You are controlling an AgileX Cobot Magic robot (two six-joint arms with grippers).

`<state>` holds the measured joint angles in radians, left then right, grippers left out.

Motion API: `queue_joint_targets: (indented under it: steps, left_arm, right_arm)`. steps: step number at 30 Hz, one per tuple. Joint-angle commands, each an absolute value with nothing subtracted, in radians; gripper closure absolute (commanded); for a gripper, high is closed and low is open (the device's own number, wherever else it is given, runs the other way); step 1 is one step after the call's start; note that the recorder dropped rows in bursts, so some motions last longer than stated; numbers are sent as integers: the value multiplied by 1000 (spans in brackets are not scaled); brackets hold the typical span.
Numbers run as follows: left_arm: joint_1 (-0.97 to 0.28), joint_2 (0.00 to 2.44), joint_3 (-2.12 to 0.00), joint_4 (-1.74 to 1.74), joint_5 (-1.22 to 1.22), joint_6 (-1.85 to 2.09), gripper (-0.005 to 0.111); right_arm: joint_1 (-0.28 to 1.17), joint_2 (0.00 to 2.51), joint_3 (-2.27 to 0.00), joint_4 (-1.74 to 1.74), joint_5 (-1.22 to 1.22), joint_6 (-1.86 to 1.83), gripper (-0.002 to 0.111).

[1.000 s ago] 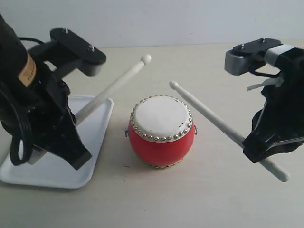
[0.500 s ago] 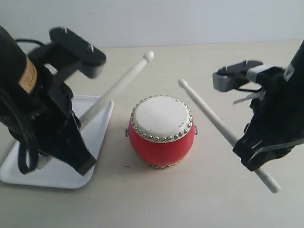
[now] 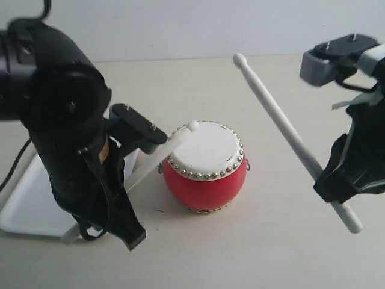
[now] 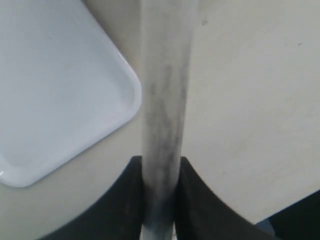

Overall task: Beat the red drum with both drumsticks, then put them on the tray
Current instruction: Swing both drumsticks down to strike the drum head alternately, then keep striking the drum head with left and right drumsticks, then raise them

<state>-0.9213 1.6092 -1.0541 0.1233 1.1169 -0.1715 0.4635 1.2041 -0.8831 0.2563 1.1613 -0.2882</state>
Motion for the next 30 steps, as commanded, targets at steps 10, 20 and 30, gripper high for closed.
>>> queue_joint_targets:
  steps: [10,20,30]
  left_arm:
    - [-927,1351,-1180,116,1187,-172,107]
    - [-927,1515,-943,81,949,-161,107]
    - [-927,1676,-969,77,1034,-142,107]
  right_arm:
    - [465,1518,-849,293,1164,-309,108]
    - [465,1186,-957,411,1183,-311,108]
    - [465,1127,-943,411,1164,-358,108]
